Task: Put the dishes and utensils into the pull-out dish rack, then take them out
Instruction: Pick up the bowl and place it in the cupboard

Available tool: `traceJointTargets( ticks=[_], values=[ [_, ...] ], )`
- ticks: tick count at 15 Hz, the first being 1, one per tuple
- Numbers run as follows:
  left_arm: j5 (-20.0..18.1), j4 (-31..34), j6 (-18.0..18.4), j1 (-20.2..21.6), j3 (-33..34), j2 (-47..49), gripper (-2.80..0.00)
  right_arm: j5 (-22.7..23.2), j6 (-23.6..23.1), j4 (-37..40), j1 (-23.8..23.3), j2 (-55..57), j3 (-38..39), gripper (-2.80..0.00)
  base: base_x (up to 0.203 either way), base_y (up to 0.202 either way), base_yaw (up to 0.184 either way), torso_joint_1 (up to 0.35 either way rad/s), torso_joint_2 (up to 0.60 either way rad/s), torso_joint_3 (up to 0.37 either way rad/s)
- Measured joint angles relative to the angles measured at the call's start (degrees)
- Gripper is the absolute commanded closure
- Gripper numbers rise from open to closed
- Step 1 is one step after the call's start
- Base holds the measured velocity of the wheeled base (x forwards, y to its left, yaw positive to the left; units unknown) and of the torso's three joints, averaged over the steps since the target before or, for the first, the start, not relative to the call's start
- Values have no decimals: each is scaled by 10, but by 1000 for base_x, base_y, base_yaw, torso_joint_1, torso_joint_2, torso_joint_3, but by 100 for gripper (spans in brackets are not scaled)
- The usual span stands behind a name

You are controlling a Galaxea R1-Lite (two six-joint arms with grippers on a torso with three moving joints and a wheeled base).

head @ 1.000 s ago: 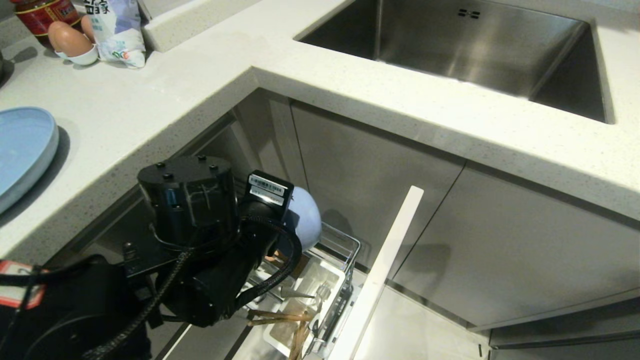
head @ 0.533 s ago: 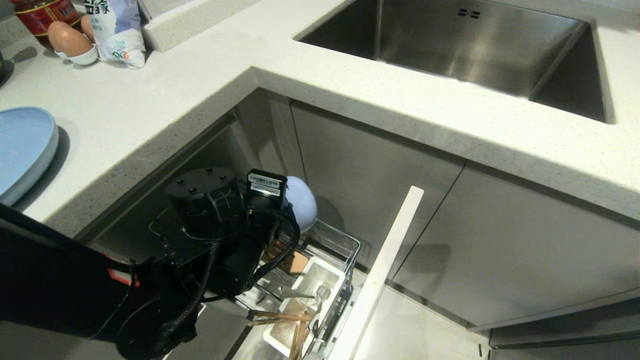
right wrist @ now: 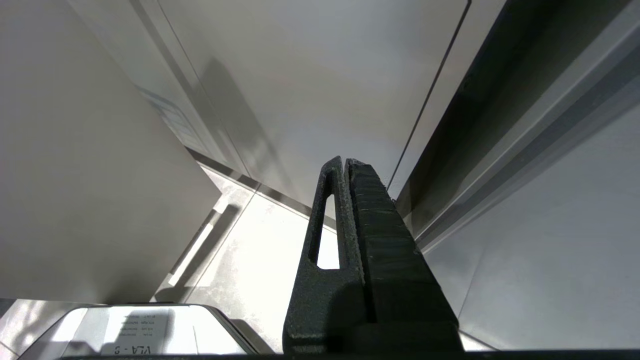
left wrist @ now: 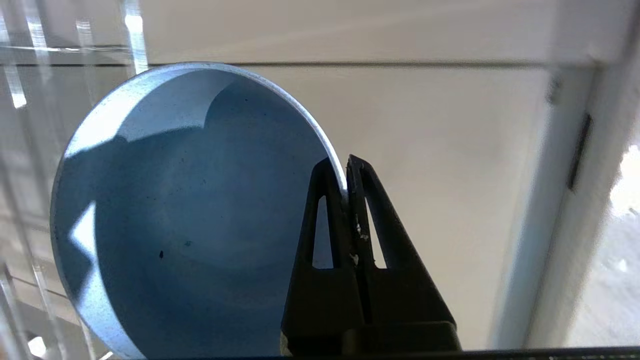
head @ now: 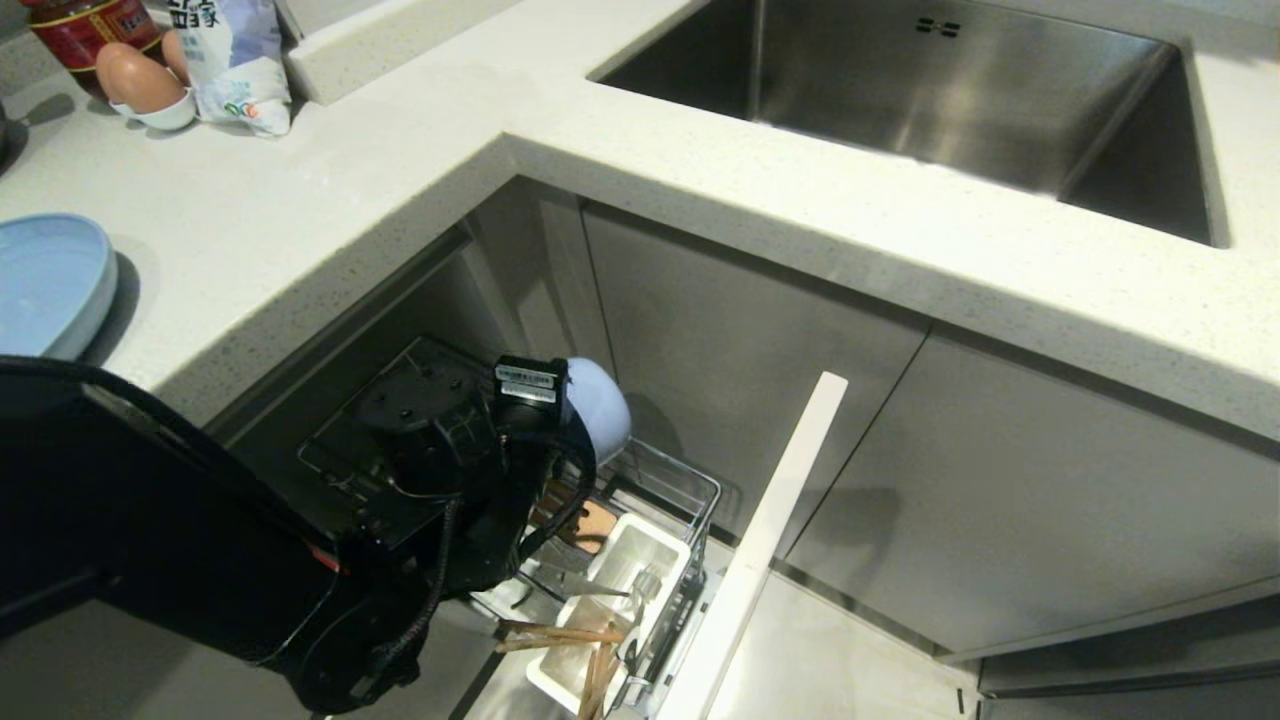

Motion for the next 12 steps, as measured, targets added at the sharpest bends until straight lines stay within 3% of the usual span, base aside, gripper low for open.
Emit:
traceJointTargets(
  ticks=[9,12],
  values=[
    [-14,-4,-61,17,7,24,0,0,0,0,0,0,0,0,0,0,0,0,0,0],
    [-21,-13,-63,22,11,29,0,0,0,0,0,0,0,0,0,0,0,0,0,0]
  ],
)
